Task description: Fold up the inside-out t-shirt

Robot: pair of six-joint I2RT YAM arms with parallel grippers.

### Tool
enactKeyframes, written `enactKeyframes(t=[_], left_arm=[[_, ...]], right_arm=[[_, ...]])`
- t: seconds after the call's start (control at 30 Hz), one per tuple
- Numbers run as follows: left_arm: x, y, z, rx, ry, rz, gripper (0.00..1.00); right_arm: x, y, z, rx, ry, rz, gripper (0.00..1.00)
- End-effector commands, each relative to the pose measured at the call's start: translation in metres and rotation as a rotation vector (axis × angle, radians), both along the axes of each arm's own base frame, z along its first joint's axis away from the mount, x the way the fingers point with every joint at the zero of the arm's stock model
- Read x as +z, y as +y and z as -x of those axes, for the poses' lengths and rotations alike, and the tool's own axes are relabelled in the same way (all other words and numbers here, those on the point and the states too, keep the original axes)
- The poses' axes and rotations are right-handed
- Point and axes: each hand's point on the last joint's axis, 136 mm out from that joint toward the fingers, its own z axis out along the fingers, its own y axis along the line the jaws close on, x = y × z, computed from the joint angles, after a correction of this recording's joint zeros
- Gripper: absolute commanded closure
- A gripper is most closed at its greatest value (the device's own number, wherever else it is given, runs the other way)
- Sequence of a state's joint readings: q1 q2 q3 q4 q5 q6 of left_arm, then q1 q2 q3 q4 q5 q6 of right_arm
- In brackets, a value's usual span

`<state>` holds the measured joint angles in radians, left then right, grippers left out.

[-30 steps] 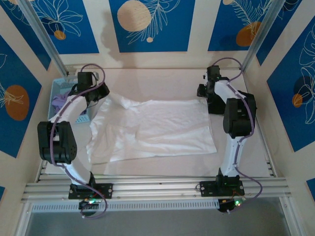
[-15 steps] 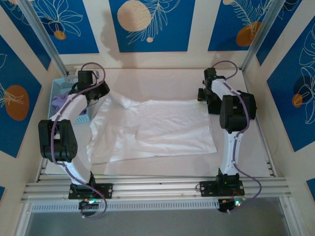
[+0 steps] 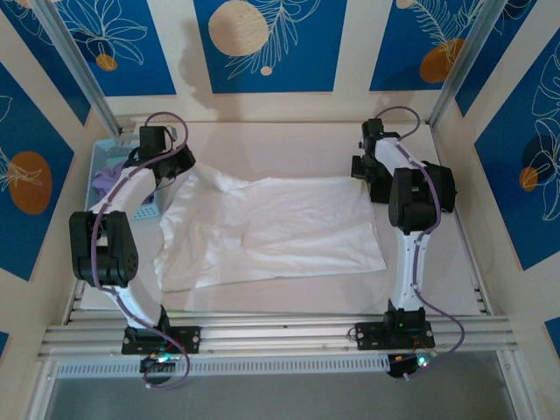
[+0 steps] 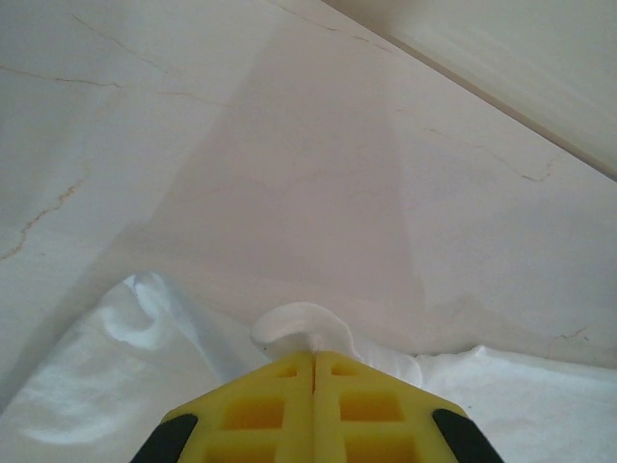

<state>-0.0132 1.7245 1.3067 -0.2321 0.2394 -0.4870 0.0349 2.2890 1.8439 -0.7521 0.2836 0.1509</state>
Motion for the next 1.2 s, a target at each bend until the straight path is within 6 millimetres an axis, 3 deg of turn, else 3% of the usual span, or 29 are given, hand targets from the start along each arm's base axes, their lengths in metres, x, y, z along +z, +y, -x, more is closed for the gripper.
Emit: enactKeyframes(t=[0.0, 0.17, 0.33, 0.57, 0.83, 0.93, 1.03, 1.13, 1.17], left_arm=[[0.031, 0.0, -0.001, -0.032, -0.055, 0.004, 1.0], [0.054, -0.005, 0.037, -0.029, -0.075, 0.062, 1.0], [0.055, -0.012, 0.093, -0.026, -0.049, 0.126, 1.0], [0.037, 0.005, 0.176, 0.027, 0.028, 0.046, 1.0], [-0.008, -0.004, 0.227, 0.009, 0.158, 0.098, 1.0], [-0.023, -0.005, 0.244, 0.016, 0.188, 0.107, 1.0], [-0.031, -0.007, 0.254, 0.013, 0.212, 0.118, 1.0], [-0.029, -0.011, 0.255, 0.003, 0.206, 0.15, 1.0], [-0.026, -0.013, 0.254, -0.002, 0.2, 0.157, 1.0]], right_arm=[[0.026, -0.003, -0.006, 0.028, -0.083, 0.002, 0.97], [0.063, 0.004, 0.008, 0.064, -0.229, -0.035, 0.99], [0.076, 0.007, 0.042, 0.053, -0.294, -0.07, 0.99], [0.066, -0.001, 0.092, -0.036, -0.248, -0.071, 0.99], [0.046, -0.003, 0.144, -0.147, -0.141, -0.099, 0.96], [0.039, -0.006, 0.157, -0.174, -0.122, -0.092, 0.82], [0.051, 0.002, 0.156, -0.139, -0.151, -0.07, 0.61], [0.084, 0.049, 0.151, 0.077, -0.3, -0.036, 0.45], [0.095, 0.078, 0.152, 0.191, -0.363, -0.047, 0.38]])
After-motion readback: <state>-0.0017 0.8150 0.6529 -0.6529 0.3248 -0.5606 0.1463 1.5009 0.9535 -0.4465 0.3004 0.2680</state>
